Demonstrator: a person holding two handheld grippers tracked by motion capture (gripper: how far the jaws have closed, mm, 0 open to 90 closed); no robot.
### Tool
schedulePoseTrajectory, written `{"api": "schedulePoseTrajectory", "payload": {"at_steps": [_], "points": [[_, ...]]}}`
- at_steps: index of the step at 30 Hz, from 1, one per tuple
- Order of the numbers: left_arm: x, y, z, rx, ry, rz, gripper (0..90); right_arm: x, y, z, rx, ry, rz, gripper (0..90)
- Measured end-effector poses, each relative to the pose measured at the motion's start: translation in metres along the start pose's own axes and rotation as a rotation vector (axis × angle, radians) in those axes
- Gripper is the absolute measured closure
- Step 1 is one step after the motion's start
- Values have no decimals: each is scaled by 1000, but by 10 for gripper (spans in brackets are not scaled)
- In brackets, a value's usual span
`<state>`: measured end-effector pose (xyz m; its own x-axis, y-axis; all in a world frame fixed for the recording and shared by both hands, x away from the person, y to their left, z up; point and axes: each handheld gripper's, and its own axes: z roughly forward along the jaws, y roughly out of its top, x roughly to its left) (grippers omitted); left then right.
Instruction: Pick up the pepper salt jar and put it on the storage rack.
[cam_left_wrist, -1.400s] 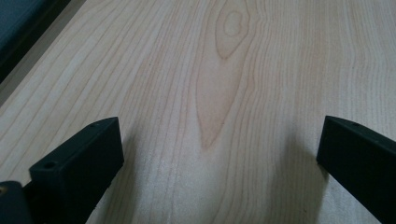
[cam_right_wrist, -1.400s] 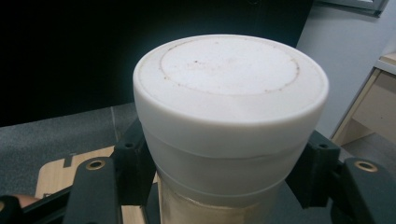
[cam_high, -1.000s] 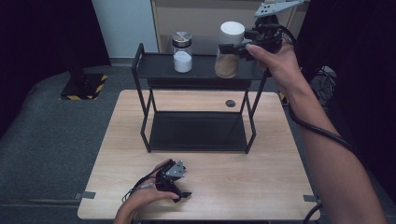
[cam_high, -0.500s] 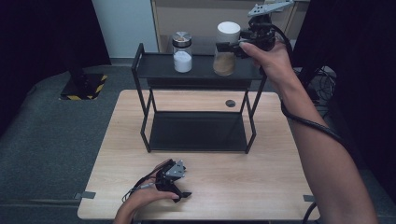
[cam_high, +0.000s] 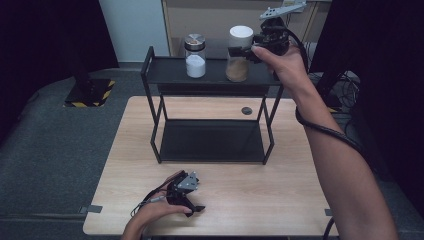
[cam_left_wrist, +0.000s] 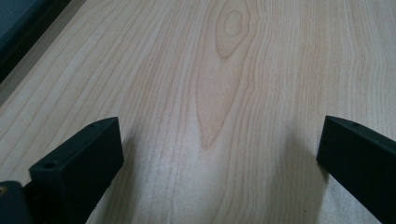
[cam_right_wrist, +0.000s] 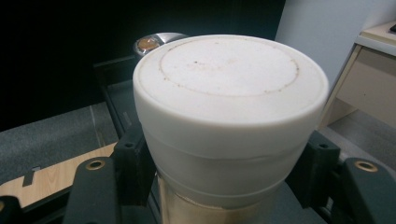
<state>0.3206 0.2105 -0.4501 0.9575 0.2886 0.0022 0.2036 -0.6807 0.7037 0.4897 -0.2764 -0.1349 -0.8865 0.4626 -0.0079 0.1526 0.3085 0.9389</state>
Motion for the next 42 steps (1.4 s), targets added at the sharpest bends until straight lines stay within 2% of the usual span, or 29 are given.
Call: {"api": "schedulePoseTrajectory", "payload": {"at_steps": [17,29,34,37,42], "points": [[0,0,0,0,0,0,0,-4,-4,3,10,-7,22,364],[0,0,0,0,0,0,0,-1,0,3,27,-18,27,357],[0,0,0,0,0,0,0,-2,0,1,24,-14,41,287],[0,0,0,0,0,0,0,0,3,0,45,-34,36,238],[0,0,0,0,-1,0,0,2,0,-11,47,-45,33,190]]}}
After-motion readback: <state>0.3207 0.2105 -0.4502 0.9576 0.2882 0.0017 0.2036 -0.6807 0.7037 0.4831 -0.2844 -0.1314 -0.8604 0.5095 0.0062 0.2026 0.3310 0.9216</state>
